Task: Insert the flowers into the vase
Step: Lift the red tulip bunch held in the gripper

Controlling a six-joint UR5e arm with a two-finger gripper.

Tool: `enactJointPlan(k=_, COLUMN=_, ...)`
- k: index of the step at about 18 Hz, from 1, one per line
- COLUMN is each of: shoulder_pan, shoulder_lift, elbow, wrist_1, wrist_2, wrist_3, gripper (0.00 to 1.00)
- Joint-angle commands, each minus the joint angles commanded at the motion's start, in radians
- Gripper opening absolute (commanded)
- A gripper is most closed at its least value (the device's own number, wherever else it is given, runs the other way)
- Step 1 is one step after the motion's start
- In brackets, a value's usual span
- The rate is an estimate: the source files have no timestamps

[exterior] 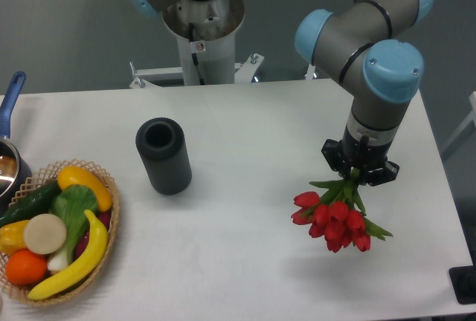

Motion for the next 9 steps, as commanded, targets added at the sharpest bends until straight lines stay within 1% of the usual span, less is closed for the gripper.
enactJointPlan(k=1, shoulder_pan=0.002, shoulder_lift=0.0, elbow=0.003, wrist_1=0.005, wrist_2=-0.005, wrist_3=0.0, gripper=0.0)
enactJointPlan(k=3, shoulder_pan=0.003, shoulder_lift=0.002, elbow=0.029, wrist_1=0.006, wrist_2=-0.021, wrist_3=-0.008, gripper=0.0)
enactJointPlan(k=5, shoulder_pan=0.006, shoulder_lift=0.014, elbow=0.041, wrist_1=0.012, wrist_2=-0.096, wrist_3=-0.034, gripper=0.0)
enactJointPlan(k=6, shoulder_pan=0.015, shoulder_lift=0.026, elbow=0.043, wrist_1=0.023, wrist_2=-0.141, wrist_3=-0.075, gripper=0.0)
enactJointPlan(k=7, shoulder_pan=0.02, shoulder_lift=0.034, elbow=0.035, wrist_1=0.064, wrist_2=-0.188, wrist_3=-0.107, gripper=0.0)
enactJointPlan(k=9, shoulder_pan=0.014, shoulder_lift=0.041, elbow=0.028, wrist_1=0.176, wrist_2=-0.308, wrist_3=-0.162, gripper=0.0)
